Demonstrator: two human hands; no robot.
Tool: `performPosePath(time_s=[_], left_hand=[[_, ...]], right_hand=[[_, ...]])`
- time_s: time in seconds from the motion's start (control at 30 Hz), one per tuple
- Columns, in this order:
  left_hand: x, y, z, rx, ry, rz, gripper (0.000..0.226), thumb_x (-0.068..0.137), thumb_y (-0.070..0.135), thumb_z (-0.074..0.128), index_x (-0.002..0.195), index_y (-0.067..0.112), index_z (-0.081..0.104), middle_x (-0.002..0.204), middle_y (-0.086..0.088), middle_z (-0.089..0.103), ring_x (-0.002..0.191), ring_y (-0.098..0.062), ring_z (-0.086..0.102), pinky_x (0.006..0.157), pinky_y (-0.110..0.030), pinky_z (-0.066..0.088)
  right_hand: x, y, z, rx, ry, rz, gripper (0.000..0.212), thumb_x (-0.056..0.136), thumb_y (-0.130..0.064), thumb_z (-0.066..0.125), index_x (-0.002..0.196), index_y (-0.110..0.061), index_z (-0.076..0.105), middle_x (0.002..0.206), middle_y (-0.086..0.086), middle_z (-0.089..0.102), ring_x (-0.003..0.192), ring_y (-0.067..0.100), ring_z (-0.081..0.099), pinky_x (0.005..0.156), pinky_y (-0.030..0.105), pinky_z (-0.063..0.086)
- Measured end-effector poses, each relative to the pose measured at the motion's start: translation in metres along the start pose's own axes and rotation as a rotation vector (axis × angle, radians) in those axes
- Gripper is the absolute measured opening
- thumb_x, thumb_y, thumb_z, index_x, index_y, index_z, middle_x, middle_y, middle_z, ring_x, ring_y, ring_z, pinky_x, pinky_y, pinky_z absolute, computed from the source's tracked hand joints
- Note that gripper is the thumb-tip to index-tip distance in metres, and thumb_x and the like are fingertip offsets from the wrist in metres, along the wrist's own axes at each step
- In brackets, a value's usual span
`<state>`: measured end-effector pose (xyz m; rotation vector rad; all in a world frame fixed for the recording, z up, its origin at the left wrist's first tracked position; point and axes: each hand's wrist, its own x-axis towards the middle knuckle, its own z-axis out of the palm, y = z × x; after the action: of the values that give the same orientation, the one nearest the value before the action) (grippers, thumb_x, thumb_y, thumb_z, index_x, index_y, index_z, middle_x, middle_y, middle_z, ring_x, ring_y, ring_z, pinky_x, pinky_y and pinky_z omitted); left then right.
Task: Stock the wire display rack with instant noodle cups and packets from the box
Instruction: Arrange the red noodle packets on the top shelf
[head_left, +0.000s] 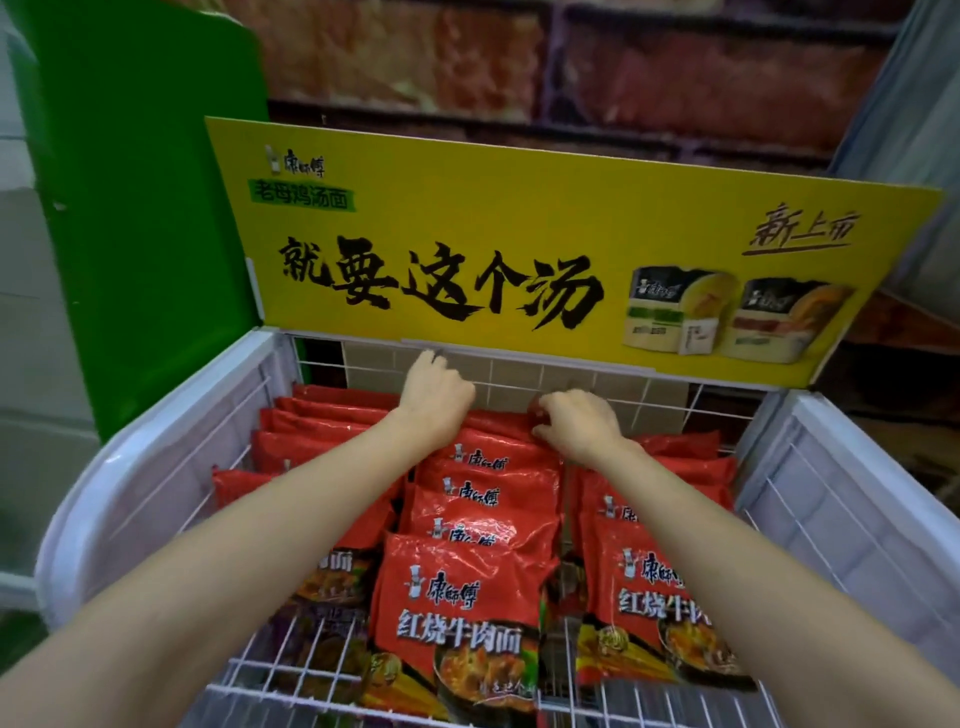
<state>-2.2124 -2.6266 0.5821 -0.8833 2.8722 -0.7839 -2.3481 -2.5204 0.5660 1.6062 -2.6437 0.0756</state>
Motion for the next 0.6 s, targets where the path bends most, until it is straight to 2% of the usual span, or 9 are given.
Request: performPosePath(time_s=[0.13, 0.23, 0.33, 0.4, 0.5, 0.6], left_hand=[[-0.004, 0.007, 0.005, -0.03, -0.04, -0.044, 0.02, 0.089, 0.01, 0.051, 0.103, 0.017, 0.064, 0.11, -0.003, 0.066, 0.118, -0.026, 0.043, 0.097, -0.036, 0.029], [-0.005, 0.003, 0.005, -0.051, 0.033, -0.046, 0.02, 0.087, 0.008, 0.051, 0.099, 0.014, 0.064, 0.106, -0.003, 0.067, 0.113, -0.026, 0.046, 0.093, -0.036, 0.029], [-0.002, 0.001, 0.008, -0.094, 0.125, -0.047, 0.023, 0.086, 0.007, 0.049, 0.104, 0.012, 0.064, 0.107, -0.005, 0.065, 0.112, -0.027, 0.048, 0.089, -0.035, 0.033], [-0.001, 0.002, 0.011, -0.154, 0.162, -0.048, 0.021, 0.087, 0.009, 0.053, 0.103, 0.01, 0.066, 0.104, -0.008, 0.067, 0.114, -0.028, 0.052, 0.08, -0.035, 0.042], [-0.001, -0.001, 0.017, -0.189, 0.223, -0.056, 0.009, 0.079, 0.015, 0.069, 0.086, 0.009, 0.07, 0.085, -0.008, 0.072, 0.099, -0.029, 0.062, 0.061, -0.032, 0.048], [0.001, -0.008, 0.023, -0.247, 0.165, -0.065, 0.019, 0.092, 0.023, 0.054, 0.102, 0.01, 0.064, 0.101, -0.009, 0.069, 0.104, -0.029, 0.059, 0.073, -0.035, 0.045]], right_hand=[[-0.002, 0.002, 0.007, -0.073, 0.0, -0.066, 0.032, 0.09, -0.035, 0.058, 0.116, -0.016, 0.061, 0.116, 0.01, 0.065, 0.111, 0.03, 0.06, 0.086, 0.038, 0.047], [-0.003, 0.006, 0.009, -0.032, 0.088, -0.046, 0.022, 0.091, -0.025, 0.053, 0.107, -0.012, 0.063, 0.111, 0.012, 0.066, 0.104, 0.033, 0.062, 0.08, 0.038, 0.049], [-0.007, 0.011, 0.008, 0.012, 0.187, 0.014, 0.023, 0.092, -0.023, 0.049, 0.104, -0.008, 0.062, 0.108, 0.013, 0.066, 0.1, 0.036, 0.062, 0.076, 0.038, 0.048], [-0.01, 0.013, 0.008, 0.006, 0.182, 0.025, 0.024, 0.092, -0.024, 0.049, 0.106, -0.008, 0.062, 0.109, 0.013, 0.065, 0.101, 0.036, 0.062, 0.077, 0.038, 0.048], [-0.014, 0.017, 0.01, 0.037, 0.076, 0.018, 0.025, 0.094, -0.026, 0.05, 0.109, -0.01, 0.062, 0.11, 0.015, 0.065, 0.104, 0.035, 0.061, 0.08, 0.039, 0.049], [-0.016, 0.021, 0.002, 0.094, 0.085, 0.013, 0.029, 0.094, -0.033, 0.052, 0.111, -0.011, 0.062, 0.109, 0.014, 0.066, 0.103, 0.034, 0.061, 0.079, 0.039, 0.049]])
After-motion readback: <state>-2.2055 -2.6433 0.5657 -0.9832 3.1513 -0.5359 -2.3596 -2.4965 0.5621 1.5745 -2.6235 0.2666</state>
